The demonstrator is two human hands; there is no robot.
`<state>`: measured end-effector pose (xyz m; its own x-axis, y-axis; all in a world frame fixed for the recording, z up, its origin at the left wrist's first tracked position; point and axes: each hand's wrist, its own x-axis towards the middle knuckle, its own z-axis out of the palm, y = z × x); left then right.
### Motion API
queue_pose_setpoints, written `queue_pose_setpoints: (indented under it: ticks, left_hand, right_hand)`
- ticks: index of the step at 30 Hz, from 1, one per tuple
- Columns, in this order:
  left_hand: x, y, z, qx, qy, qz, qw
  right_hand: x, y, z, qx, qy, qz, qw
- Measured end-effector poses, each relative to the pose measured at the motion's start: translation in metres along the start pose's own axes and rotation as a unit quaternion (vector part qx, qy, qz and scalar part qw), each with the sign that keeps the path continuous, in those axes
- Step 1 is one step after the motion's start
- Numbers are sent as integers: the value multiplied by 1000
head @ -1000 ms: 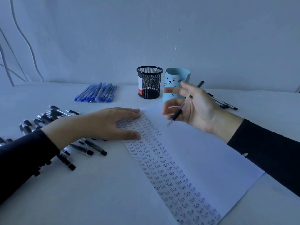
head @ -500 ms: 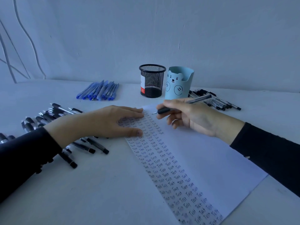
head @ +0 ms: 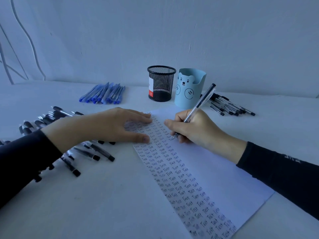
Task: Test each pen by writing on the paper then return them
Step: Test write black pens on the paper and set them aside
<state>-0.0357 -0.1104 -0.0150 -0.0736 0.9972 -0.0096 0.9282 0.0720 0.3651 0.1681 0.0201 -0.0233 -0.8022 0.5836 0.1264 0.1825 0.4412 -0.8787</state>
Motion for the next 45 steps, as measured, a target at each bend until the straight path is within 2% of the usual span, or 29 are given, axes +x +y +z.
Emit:
queue_pose_setpoints:
  ticks: [11, 45]
  left_hand:
    - [-1, 1, -5, -18, -3, -20, 1000]
    - [1, -8, -3, -23, -3, -2, 1000]
  right_hand:
    - [-1, 2, 4, -13, -12, -20, 1000]
    - [-1, 0, 0, -23, 13, -11, 1000]
